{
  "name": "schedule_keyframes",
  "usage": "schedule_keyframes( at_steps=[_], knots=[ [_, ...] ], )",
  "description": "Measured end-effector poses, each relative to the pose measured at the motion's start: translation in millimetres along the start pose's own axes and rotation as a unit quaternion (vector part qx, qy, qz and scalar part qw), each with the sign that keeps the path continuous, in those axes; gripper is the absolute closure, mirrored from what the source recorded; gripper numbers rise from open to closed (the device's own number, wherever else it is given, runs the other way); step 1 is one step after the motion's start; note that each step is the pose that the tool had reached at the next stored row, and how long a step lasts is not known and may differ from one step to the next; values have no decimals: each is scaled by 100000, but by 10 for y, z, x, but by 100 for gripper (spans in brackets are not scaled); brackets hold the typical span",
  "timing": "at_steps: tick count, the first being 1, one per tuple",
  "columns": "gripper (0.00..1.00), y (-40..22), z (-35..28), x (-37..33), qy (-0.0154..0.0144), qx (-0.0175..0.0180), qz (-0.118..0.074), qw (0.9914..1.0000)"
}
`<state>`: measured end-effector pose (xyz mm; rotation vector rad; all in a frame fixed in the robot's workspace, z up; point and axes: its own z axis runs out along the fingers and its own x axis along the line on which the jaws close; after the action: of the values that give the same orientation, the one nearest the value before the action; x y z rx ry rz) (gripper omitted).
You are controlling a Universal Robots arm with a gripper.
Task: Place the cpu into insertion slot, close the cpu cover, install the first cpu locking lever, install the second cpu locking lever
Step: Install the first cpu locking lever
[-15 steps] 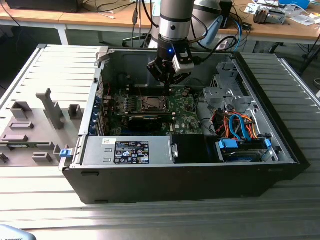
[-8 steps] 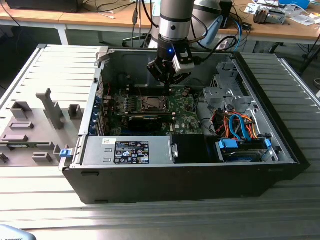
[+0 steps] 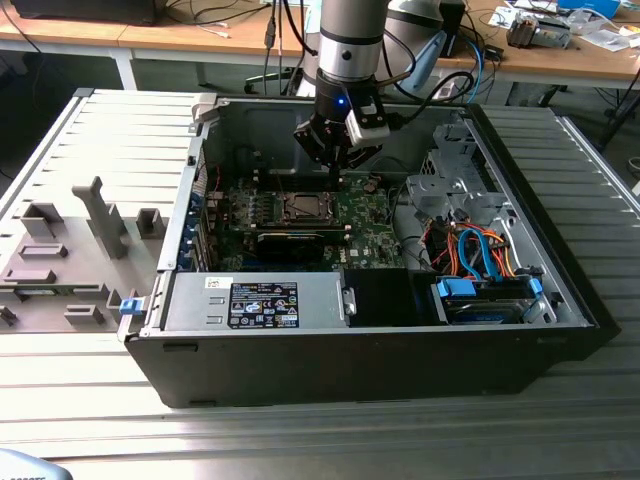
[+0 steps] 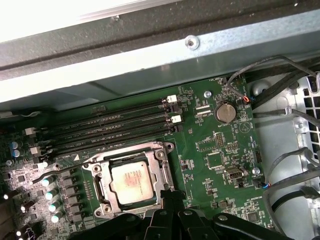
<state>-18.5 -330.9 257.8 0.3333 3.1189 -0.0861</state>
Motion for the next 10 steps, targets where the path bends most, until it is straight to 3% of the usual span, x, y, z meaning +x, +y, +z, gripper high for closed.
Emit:
schedule_keyframes(
  at_steps=[10],
  knots=[
    [89,0,0,0,-26,-5,-406,99999]
  ],
)
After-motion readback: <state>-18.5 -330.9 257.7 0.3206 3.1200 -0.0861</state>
